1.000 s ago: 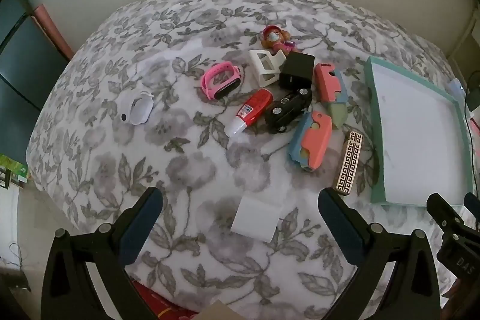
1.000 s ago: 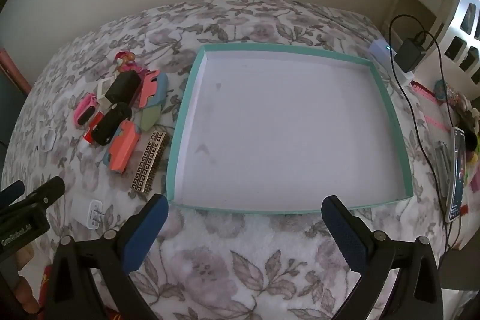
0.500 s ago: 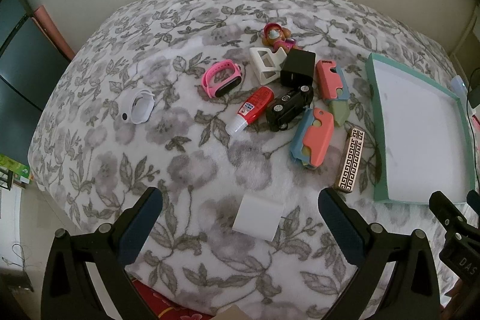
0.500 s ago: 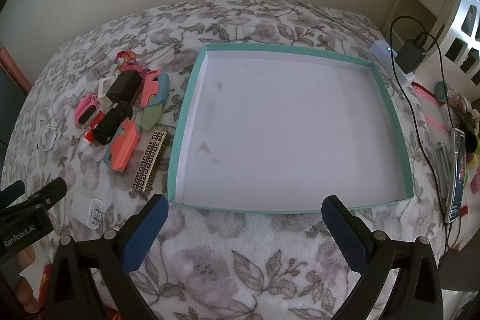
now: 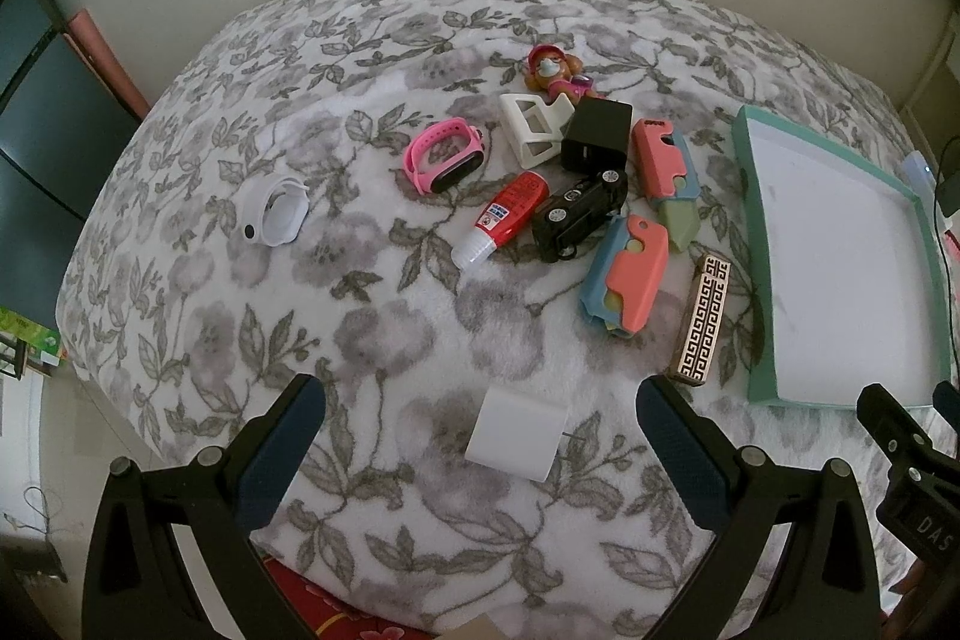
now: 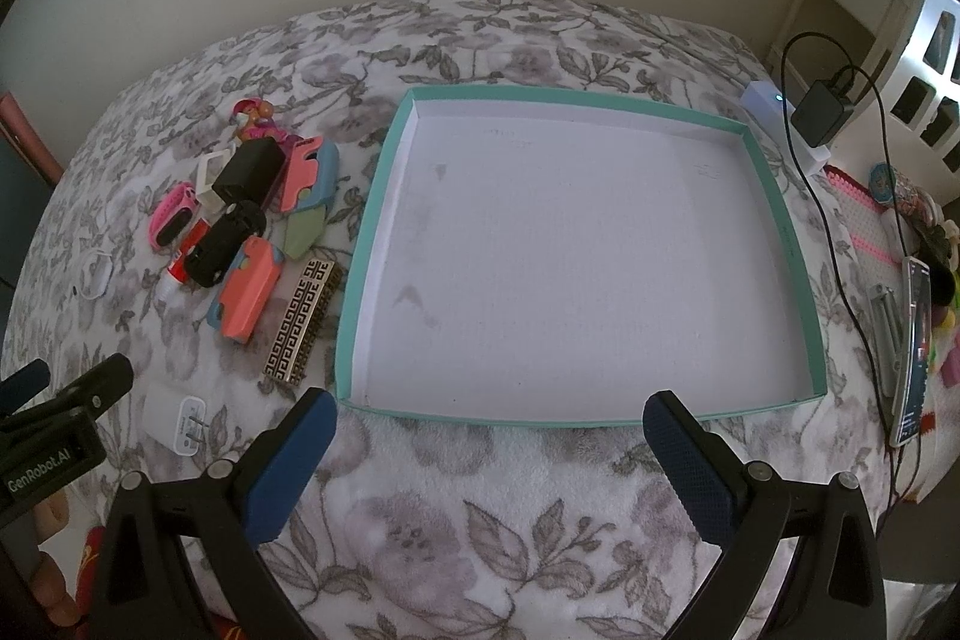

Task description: Organize rigid objects

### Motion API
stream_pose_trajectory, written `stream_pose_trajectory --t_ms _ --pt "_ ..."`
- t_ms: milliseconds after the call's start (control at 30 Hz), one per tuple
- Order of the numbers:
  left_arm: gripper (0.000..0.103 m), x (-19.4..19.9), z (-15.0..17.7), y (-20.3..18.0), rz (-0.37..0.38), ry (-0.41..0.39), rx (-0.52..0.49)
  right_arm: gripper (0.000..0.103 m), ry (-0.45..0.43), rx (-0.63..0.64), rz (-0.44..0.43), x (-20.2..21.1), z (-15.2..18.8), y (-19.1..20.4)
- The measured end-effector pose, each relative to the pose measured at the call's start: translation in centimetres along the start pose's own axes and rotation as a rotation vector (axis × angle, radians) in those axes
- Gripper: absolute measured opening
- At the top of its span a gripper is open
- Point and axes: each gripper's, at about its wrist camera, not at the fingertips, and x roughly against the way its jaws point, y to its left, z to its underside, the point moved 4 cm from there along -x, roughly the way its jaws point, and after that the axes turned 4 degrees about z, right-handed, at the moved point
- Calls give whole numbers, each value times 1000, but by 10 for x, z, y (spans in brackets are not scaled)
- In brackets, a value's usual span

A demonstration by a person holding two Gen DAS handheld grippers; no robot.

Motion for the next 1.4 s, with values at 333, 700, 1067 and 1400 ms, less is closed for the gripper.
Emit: stream_pose_trajectory --t_ms 333,700,1067,1400 --pt "103 -1 0 2 -5 14 13 103 0 1 0 -1 0 0" --pt "103 -1 -1 2 -1 20 10 103 2 1 2 0 0 0" --pt "103 -1 -1 3 -5 24 19 103 3 3 2 0 0 1" --pt "103 -2 -1 4 -5 28 20 103 5 3 3 0 0 1"
